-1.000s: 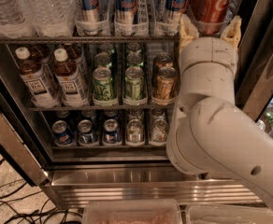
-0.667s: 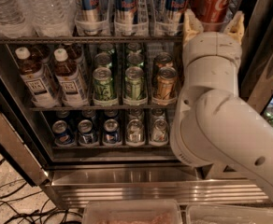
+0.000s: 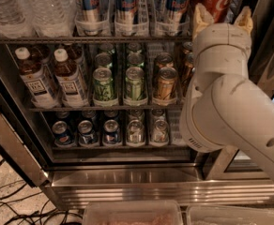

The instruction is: Pick coke can from top shelf of fridge

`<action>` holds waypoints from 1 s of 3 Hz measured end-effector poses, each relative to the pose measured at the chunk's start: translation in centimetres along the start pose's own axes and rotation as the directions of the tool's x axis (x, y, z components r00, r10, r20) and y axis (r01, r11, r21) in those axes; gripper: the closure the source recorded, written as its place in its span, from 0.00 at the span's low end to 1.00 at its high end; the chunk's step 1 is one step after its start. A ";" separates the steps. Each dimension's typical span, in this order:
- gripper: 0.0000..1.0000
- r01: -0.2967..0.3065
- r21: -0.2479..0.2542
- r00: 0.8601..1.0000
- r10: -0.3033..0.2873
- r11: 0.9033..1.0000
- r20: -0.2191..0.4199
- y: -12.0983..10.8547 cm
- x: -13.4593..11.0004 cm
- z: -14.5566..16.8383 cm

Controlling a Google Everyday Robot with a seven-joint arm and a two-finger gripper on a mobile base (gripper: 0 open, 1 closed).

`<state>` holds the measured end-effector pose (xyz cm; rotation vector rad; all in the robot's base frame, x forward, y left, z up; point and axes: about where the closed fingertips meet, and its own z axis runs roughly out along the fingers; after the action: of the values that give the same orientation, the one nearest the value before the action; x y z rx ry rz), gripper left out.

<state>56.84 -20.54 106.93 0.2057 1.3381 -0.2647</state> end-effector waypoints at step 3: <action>0.33 0.032 -0.085 0.999 -0.034 0.996 -0.032 1.0 1.1 1.9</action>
Offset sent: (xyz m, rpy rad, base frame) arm 0.0245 0.0067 -0.0095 -0.0431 0.0610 0.1016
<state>59.15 -20.27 106.26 0.1177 1.3839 -0.2330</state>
